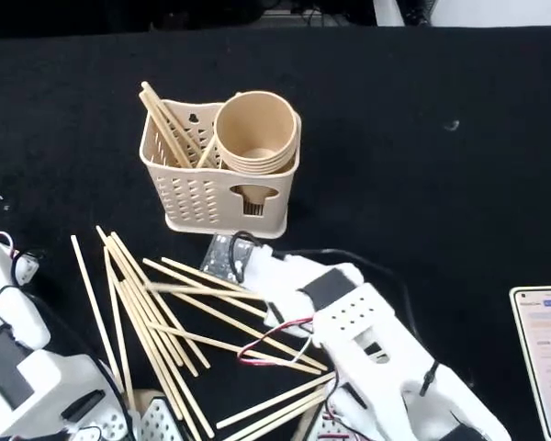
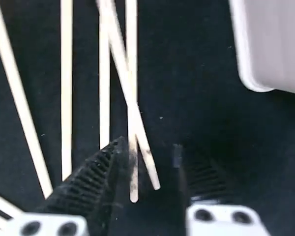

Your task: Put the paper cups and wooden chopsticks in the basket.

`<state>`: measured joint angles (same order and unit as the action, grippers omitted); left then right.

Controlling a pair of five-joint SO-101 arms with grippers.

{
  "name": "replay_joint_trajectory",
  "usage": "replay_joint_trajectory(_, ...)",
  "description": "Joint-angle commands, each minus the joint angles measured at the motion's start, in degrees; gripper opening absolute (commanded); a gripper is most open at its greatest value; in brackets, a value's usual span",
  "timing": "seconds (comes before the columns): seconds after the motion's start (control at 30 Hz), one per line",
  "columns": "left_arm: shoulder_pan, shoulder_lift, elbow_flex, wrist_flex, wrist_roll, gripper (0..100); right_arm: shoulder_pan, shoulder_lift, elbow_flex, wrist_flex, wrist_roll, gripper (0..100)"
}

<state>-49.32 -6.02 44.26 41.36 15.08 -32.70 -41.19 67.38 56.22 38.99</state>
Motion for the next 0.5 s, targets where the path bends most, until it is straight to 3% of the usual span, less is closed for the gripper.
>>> replay_joint_trajectory(0.0, 1.7, -1.5, 0.1, -0.4, 0.4, 18, -4.1, -0.3, -0.5, -4.7, -1.8, 20.4)
replay_joint_trajectory(0.2, 2.1, -1.3, -0.2, -0.4, 0.4, 18, -11.6, 6.9, -2.2, -15.8, -12.0, 20.4)
replay_joint_trajectory(0.47, 1.8, -1.5, -0.1, -0.4, 0.4, 18, -11.7, 26.3, -13.1, -16.1, -13.4, 20.4)
